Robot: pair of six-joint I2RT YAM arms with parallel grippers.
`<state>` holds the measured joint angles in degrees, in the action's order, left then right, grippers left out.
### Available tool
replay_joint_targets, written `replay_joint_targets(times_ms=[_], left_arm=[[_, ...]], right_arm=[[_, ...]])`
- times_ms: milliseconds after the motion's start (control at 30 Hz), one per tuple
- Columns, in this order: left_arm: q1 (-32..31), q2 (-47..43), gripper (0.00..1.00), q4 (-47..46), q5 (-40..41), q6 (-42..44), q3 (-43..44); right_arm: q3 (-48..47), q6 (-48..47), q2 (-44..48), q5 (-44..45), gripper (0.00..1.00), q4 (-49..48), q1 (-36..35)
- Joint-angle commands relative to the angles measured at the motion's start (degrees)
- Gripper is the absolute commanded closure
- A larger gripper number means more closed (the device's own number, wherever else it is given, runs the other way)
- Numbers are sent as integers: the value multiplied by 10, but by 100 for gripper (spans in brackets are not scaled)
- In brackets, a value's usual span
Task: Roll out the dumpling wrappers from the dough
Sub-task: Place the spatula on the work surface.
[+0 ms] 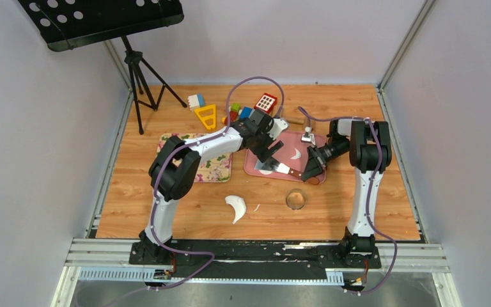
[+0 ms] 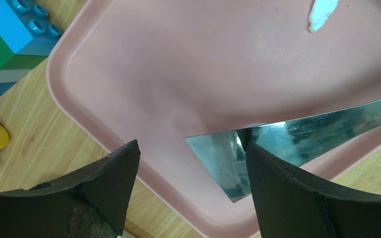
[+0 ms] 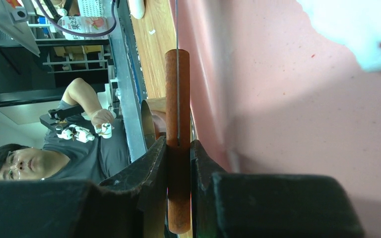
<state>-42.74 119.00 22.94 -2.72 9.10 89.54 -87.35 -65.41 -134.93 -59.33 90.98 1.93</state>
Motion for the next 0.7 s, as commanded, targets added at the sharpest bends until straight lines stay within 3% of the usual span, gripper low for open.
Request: replay_joint_targets(times_ms=[0,100,167,233,367,667], left_arm=[[-4,14,14,-7,-3,0,-11],[-6,21,15,-7,0,3,-17],[-8,25,15,-7,2,2,-21],[-9,29,15,-5,3,3,-22],[-9,32,15,-4,1,3,-23],[-10,28,15,-3,6,6,-16]], right_arm=[[-30,2,-5,-12,95,11,2],[-39,9,-4,-3,89,12,6],[-51,20,-6,7,81,12,12],[-59,27,-6,20,66,12,16],[-67,30,6,45,54,12,18],[-73,26,40,109,51,11,16]])
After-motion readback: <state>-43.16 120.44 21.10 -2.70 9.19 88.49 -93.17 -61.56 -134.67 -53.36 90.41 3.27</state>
